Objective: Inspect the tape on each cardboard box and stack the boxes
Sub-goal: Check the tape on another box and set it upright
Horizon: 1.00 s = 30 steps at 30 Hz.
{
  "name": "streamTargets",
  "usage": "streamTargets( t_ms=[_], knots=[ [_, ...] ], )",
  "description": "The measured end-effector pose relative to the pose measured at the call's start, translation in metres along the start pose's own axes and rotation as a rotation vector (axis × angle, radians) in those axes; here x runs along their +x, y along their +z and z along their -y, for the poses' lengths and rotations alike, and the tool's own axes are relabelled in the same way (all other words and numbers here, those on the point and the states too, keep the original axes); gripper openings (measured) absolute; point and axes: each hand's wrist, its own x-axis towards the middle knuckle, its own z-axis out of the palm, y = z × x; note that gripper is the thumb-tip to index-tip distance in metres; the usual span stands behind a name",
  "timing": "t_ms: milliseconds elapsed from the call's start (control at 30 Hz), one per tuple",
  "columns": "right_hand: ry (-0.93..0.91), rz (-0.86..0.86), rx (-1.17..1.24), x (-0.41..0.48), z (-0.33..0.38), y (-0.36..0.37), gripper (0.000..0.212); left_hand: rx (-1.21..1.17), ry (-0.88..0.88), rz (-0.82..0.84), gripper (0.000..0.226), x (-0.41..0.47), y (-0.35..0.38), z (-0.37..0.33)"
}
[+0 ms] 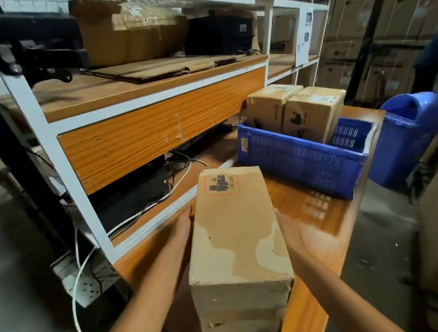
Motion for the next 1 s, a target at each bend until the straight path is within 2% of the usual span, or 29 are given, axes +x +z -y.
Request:
streamTargets(
  t_ms=[100,167,400,567,767,933,1000],
  knots=[
    [-0.043,0.212,0.121,0.008,0.019,-0.002,0.042,0.011,0.007,0.169,0.072,-0.001,0.000,-0.013],
    [-0.017,0.256,0.156,0.010,0.031,0.001,0.044,0.003,0.081,0.270,0.073,-0.005,0.001,-0.025],
    [-0.111,0.197,0.335,0.002,0.081,-0.004,0.061,-0.021,0.294,0.440,0.083,-0.022,-0.002,-0.068],
    [-0.182,0.086,0.235,0.000,0.100,0.006,0.054,-0.115,0.335,0.410,0.079,-0.032,0.002,-0.086],
    [-0.220,0.032,0.221,0.005,0.086,0.014,0.045,-0.096,0.414,0.305,0.062,-0.029,0.011,-0.058],
    [-0.072,-0.020,0.197,0.012,0.076,0.010,0.047,-0.120,0.408,0.277,0.047,-0.049,0.011,-0.044],
    [-0.058,-0.040,0.242,0.013,0.079,0.003,0.046,-0.083,0.461,0.231,0.046,-0.055,0.005,-0.047]
  ],
)
